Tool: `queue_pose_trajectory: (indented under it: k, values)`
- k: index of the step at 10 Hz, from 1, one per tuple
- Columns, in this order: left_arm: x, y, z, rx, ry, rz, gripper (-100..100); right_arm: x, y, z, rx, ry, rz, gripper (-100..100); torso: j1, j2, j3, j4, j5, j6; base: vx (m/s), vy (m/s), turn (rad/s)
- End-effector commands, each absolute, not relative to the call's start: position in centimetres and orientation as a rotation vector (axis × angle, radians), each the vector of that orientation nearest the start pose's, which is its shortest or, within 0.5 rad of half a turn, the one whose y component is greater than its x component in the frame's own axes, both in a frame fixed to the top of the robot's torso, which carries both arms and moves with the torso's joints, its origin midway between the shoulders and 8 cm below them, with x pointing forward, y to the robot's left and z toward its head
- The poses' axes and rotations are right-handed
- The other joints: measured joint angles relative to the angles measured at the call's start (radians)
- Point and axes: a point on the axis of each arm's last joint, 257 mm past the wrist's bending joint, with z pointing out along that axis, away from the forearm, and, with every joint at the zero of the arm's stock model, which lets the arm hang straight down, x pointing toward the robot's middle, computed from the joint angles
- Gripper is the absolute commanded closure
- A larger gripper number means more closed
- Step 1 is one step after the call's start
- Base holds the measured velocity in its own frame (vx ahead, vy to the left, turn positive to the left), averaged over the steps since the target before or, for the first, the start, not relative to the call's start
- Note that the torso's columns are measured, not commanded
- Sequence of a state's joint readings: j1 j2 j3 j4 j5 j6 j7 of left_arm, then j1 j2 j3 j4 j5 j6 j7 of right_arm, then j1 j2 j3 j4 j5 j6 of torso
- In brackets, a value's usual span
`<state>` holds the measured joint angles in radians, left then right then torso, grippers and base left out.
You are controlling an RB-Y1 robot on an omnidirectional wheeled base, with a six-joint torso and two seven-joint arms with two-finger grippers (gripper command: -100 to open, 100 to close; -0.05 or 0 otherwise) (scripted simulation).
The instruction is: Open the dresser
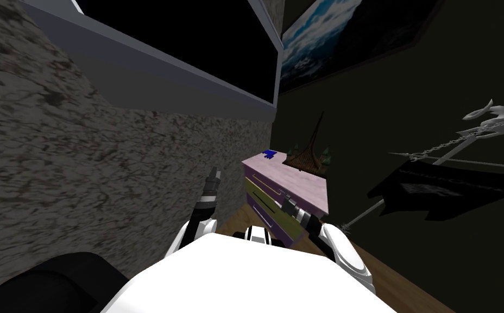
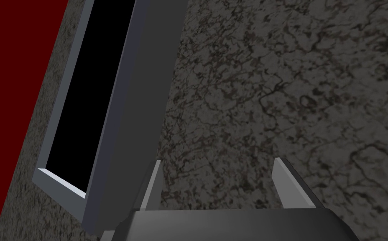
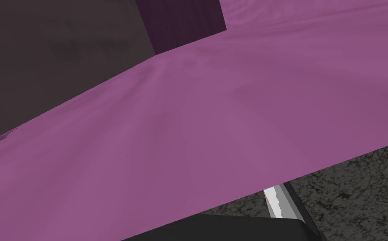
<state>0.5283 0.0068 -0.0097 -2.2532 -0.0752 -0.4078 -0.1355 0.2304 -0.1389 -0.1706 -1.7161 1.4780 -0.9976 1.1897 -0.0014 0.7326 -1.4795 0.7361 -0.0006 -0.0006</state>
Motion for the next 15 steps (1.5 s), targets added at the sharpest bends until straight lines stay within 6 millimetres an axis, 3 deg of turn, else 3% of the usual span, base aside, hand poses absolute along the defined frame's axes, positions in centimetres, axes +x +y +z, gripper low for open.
queue_pose_trajectory:
  k: [1,2,8,15]
  values:
    - [36.2,27.6,-1.6,-0.662,0.796,-1.095,0,39.9,-14.8,-25.8,-1.400,0.927,-0.324,-100,0.006,0.003,0.003,0.001,0.001,0.000,0.043,0.056,0.003]
    - [36.2,27.6,-1.6,-0.662,0.796,-1.095,0,39.9,-14.8,-25.8,-1.399,0.928,-0.324,100,0.003,0.007,0.005,0.002,0.001,0.001,0.011,0.009,-0.001]
    - [36.2,27.6,-1.6,-0.662,0.796,-1.095,0,39.7,-14.3,-25.0,-1.399,0.912,-0.320,100,0.000,0.006,0.004,0.000,0.000,0.001,-0.122,0.110,-0.020]
    - [36.2,27.6,-1.6,-0.662,0.796,-1.095,0,38.6,-13.5,-25.5,-1.411,0.911,-0.295,100,0.000,0.003,0.002,0.000,-0.001,0.001,-0.118,0.105,-0.023]
